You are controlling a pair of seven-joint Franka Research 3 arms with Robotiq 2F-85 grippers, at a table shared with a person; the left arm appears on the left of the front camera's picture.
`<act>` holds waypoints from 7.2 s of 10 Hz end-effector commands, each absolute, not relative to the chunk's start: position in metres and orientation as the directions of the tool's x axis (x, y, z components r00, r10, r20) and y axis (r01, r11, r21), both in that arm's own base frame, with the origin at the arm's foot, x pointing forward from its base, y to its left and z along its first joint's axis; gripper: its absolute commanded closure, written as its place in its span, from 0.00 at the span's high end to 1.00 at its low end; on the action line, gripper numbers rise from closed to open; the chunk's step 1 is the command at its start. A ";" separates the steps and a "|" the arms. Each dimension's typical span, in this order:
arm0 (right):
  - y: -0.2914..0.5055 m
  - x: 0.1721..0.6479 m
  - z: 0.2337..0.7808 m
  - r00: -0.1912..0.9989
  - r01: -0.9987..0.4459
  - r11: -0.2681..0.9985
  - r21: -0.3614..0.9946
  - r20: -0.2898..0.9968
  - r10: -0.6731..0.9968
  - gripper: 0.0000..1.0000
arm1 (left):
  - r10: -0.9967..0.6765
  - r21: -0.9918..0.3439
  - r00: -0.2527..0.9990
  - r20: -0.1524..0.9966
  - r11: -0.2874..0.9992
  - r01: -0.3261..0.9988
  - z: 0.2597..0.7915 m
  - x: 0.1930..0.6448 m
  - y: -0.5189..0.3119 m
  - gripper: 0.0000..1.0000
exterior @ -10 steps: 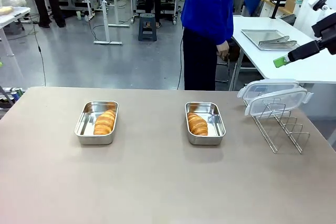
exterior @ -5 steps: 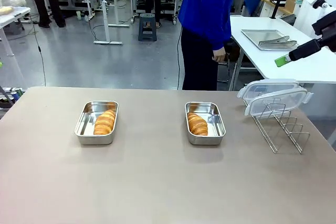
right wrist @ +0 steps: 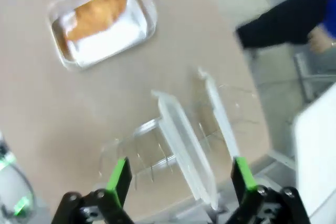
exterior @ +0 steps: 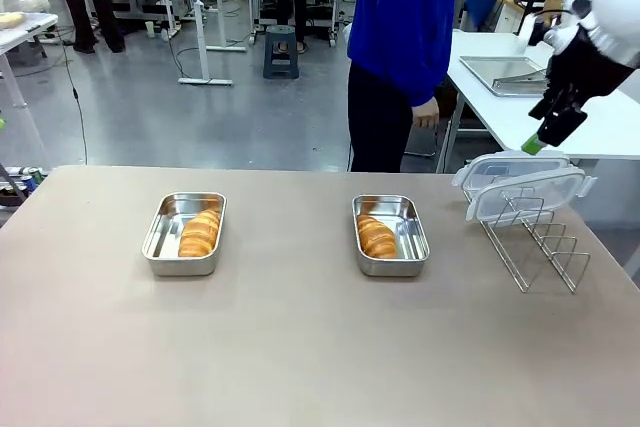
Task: Place the bread in airtight containers.
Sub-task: Pick up one Airtight Container lid and hand it to the human, then release when the human grabs the Airtight Container lid.
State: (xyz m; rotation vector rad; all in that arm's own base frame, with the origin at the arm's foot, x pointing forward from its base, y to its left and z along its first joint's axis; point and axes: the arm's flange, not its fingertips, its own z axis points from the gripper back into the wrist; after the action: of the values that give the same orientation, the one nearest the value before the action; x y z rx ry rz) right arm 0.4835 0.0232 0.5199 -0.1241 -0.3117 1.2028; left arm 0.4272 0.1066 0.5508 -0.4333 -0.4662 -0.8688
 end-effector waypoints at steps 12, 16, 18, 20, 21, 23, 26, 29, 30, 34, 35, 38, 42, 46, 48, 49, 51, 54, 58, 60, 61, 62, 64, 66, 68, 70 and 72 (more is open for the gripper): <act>0.036 0.483 0.466 0.042 -0.977 -0.012 -0.213 -0.246 0.968 1.00 | -0.614 -0.177 0.555 0.562 0.566 0.805 0.554 0.427 0.106 1.00; 0.036 0.507 0.436 -0.010 -0.973 -0.071 -0.221 -0.266 0.964 1.00 | -0.614 -0.177 0.555 0.562 0.566 0.805 0.554 0.427 0.106 1.00; 0.035 0.516 0.426 -0.019 -0.969 -0.088 -0.230 -0.287 0.958 1.00 | -0.614 -0.177 0.555 0.562 0.566 0.805 0.554 0.427 0.106 1.00; 0.031 0.522 0.418 -0.018 -0.970 -0.086 -0.228 -0.287 0.958 1.00 | -0.614 -0.177 0.555 0.562 0.566 0.805 0.554 0.427 0.106 1.00; 0.031 0.523 0.418 -0.017 -0.969 -0.085 -0.232 -0.284 0.959 1.00 | -0.614 -0.177 0.555 0.562 0.566 0.805 0.554 0.427 0.106 1.00; 0.030 0.524 0.418 -0.011 -0.966 -0.088 -0.242 -0.303 0.953 0.40 | -0.614 -0.177 0.555 0.562 0.566 0.805 0.554 0.427 0.106 1.00; 0.032 0.524 0.418 -0.018 -0.963 -0.100 -0.249 -0.312 0.950 0.00 | -0.614 -0.177 0.555 0.562 0.566 0.805 0.554 0.427 0.106 1.00; 0.032 0.523 0.420 -0.013 -0.961 -0.099 -0.257 -0.318 0.948 0.00 | -0.614 -0.177 0.555 0.562 0.566 0.805 0.554 0.427 0.106 1.00; 0.032 0.521 0.420 -0.012 -0.961 -0.101 -0.256 -0.328 0.944 0.00 | -0.614 -0.177 0.555 0.562 0.566 0.805 0.554 0.427 0.106 1.00; 0.033 0.503 0.441 0.026 -0.946 -0.079 -0.314 -0.319 0.947 0.00 | -0.614 -0.177 0.555 0.562 0.566 0.805 0.554 0.427 0.106 1.00; 0.030 0.492 0.463 0.046 -0.943 -0.062 -0.327 -0.313 0.949 0.00 | -0.614 -0.177 0.555 0.562 0.566 0.805 0.554 0.427 0.106 1.00; 0.027 0.444 0.545 0.021 -0.917 -0.060 -0.394 -0.200 0.980 0.00 | -0.614 -0.177 0.555 0.562 0.566 0.805 0.554 0.427 0.106 1.00; 0.048 0.388 0.605 -0.231 -0.779 -0.240 -0.580 -0.091 0.969 0.00 | -0.614 -0.177 0.555 0.562 0.566 0.805 0.554 0.427 0.106 1.00; 0.090 0.391 0.592 -0.491 -0.575 -0.421 -0.701 -0.117 0.863 0.00 | -0.614 -0.177 0.555 0.562 0.566 0.805 0.554 0.427 0.106 1.00; 0.116 0.416 0.578 -0.565 -0.540 -0.448 -0.713 -0.088 0.821 0.00 | -0.614 -0.177 0.555 0.562 0.566 0.805 0.554 0.427 0.106 1.00; 0.123 0.425 0.573 -0.580 -0.546 -0.447 -0.709 -0.066 0.812 0.00 | -0.614 -0.177 0.555 0.562 0.566 0.805 0.554 0.427 0.106 1.00; 0.125 0.432 0.577 -0.577 -0.578 -0.430 -0.693 -0.025 0.816 0.00 | -0.614 -0.177 0.555 0.562 0.566 0.805 0.554 0.427 0.106 1.00; 0.136 0.414 0.563 -0.543 -0.571 -0.439 -0.694 -0.081 0.836 0.00 | -0.614 -0.177 0.555 0.562 0.566 0.805 0.554 0.427 0.106 1.00; 0.136 0.414 0.563 -0.543 -0.571 -0.439 -0.694 -0.081 0.836 0.00 | -0.614 -0.177 0.555 0.562 0.566 0.805 0.554 0.427 0.106 1.00; 0.136 0.414 0.563 -0.543 -0.571 -0.439 -0.694 -0.081 0.836 0.00 | -0.614 -0.177 0.555 0.562 0.566 0.805 0.554 0.427 0.106 1.00; 0.136 0.414 0.563 -0.543 -0.571 -0.439 -0.694 -0.081 0.836 0.00 | -0.614 -0.177 0.555 0.562 0.566 0.805 0.554 0.427 0.106 1.00; 0.136 0.414 0.563 -0.543 -0.571 -0.439 -0.694 -0.081 0.836 0.00 | -0.614 -0.177 0.555 0.562 0.566 0.805 0.554 0.427 0.106 1.00; 0.136 0.414 0.563 -0.543 -0.571 -0.439 -0.694 -0.081 0.836 0.00 | -0.614 -0.177 0.555 0.562 0.566 0.805 0.554 0.427 0.106 1.00; 0.136 0.414 0.563 -0.543 -0.571 -0.439 -0.694 -0.081 0.836 0.00 | -0.614 -0.177 0.555 0.562 0.566 0.805 0.554 0.427 0.106 1.00; 0.136 0.414 0.563 -0.543 -0.571 -0.439 -0.694 -0.081 0.836 0.00 | -0.614 -0.177 0.555 0.562 0.566 0.805 0.554 0.427 0.106 1.00; 0.136 0.414 0.563 -0.543 -0.571 -0.439 -0.694 -0.081 0.836 0.00 | -0.614 -0.177 0.555 0.562 0.566 0.805 0.554 0.427 0.106 1.00; 0.136 0.414 0.563 -0.543 -0.571 -0.439 -0.694 -0.081 0.836 0.00 | -0.614 -0.177 0.555 0.562 0.566 0.805 0.554 0.427 0.106 1.00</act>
State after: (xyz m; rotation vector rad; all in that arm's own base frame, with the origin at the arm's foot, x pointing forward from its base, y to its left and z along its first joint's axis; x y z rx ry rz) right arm 0.4157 0.1389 0.5622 -0.5318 -0.7571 2.0527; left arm 0.4276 0.1074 0.5519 -0.4326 -0.4662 -0.8684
